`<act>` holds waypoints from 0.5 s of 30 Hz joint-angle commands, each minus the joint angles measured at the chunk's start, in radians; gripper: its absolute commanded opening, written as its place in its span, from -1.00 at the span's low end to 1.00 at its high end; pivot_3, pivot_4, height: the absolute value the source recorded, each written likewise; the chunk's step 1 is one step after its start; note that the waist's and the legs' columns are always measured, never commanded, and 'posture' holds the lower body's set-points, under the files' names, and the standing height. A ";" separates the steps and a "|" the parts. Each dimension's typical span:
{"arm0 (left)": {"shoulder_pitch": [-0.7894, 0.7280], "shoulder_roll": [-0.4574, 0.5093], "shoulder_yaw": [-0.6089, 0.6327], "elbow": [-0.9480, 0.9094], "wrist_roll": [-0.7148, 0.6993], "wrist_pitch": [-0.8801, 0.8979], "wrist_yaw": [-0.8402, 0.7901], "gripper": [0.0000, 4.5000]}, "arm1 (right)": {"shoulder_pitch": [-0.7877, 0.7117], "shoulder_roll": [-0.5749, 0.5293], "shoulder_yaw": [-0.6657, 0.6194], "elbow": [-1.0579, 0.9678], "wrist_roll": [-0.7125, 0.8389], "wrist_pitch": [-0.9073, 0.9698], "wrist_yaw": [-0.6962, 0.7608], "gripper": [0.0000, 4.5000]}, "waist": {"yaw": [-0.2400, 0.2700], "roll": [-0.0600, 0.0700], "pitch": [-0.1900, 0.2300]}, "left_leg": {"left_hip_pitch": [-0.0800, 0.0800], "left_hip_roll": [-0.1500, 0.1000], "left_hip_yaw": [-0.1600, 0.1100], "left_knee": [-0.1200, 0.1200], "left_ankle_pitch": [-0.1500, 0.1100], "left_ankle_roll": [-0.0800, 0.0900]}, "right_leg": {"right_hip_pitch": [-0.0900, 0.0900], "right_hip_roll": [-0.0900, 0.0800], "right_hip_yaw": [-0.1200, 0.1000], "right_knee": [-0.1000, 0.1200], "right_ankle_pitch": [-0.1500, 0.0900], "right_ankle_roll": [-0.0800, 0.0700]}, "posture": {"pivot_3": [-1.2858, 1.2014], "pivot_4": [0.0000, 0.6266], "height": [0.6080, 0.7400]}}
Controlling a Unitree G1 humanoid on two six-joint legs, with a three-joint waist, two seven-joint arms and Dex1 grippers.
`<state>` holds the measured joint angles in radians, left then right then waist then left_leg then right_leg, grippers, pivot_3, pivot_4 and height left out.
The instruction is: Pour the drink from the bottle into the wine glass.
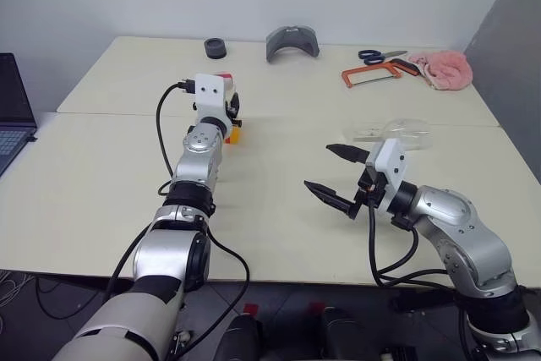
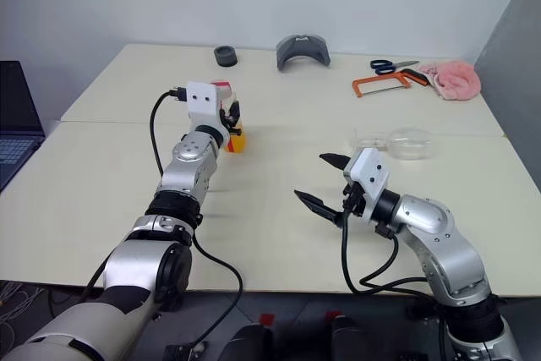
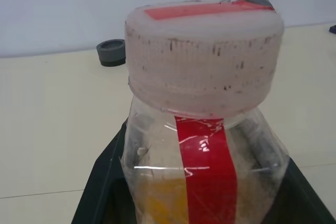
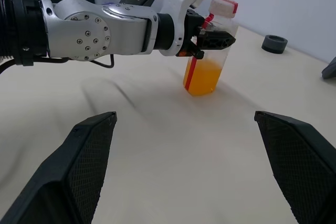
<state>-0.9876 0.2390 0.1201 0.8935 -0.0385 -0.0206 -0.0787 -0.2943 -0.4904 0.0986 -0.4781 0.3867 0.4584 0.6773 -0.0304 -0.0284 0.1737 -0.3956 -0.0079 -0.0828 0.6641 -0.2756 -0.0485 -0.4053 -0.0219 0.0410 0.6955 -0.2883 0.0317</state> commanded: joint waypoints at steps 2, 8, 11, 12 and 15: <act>-0.002 -0.003 0.007 -0.063 -0.019 -0.055 -0.032 -0.21 | -0.021 0.001 -0.013 -0.034 0.013 -0.011 0.003 1.00 | 0.000 0.000 0.000 | 0.000 0.000 0.000 0.000 0.000 0.000 | 0.000 0.000 0.000 0.000 0.000 0.000 | 0.03 -0.52 1.00; 0.092 -0.043 0.001 -0.221 -0.135 -0.060 -0.258 -0.21 | -0.024 -0.010 -0.044 -0.054 0.033 0.000 0.001 1.00 | 0.001 0.000 0.000 | 0.000 0.001 0.000 0.000 0.001 -0.002 | 0.000 -0.001 0.000 0.000 0.000 0.000 | 0.03 -0.52 1.00; 0.169 -0.057 -0.042 -0.354 -0.218 0.009 -0.459 -0.21 | -0.011 -0.030 -0.083 -0.090 0.077 0.029 0.001 1.00 | 0.001 0.000 0.000 | -0.001 0.001 0.000 0.000 0.002 -0.003 | 0.000 -0.001 0.000 0.000 0.000 0.000 | 0.03 -0.52 1.00; 0.201 -0.056 -0.067 -0.407 -0.252 0.044 -0.543 -0.21 | -0.003 -0.040 -0.101 -0.110 0.099 0.046 0.000 1.00 | 0.001 0.000 0.000 | -0.001 0.001 0.000 0.000 0.002 -0.003 | 0.000 -0.001 0.000 0.000 0.000 0.000 | 0.03 -0.52 1.00; 0.279 -0.026 -0.157 -0.558 -0.332 0.150 -0.788 -0.21 | 0.018 -0.069 -0.167 -0.185 0.186 0.122 -0.024 1.00 | 0.000 0.000 0.000 | -0.001 0.002 0.000 0.000 0.002 -0.003 | 0.000 -0.001 0.000 0.000 0.000 0.000 | 0.03 -0.52 1.00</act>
<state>-0.7023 0.2018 -0.0024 0.4348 -0.3175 0.0938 -0.7540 -0.2794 -0.5504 -0.0214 -0.5950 0.5173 0.5503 0.6677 -0.0305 -0.0282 0.1737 -0.3971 -0.0063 -0.0829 0.6640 -0.2739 -0.0515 -0.4055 -0.0227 0.0412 0.6951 -0.2883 0.0316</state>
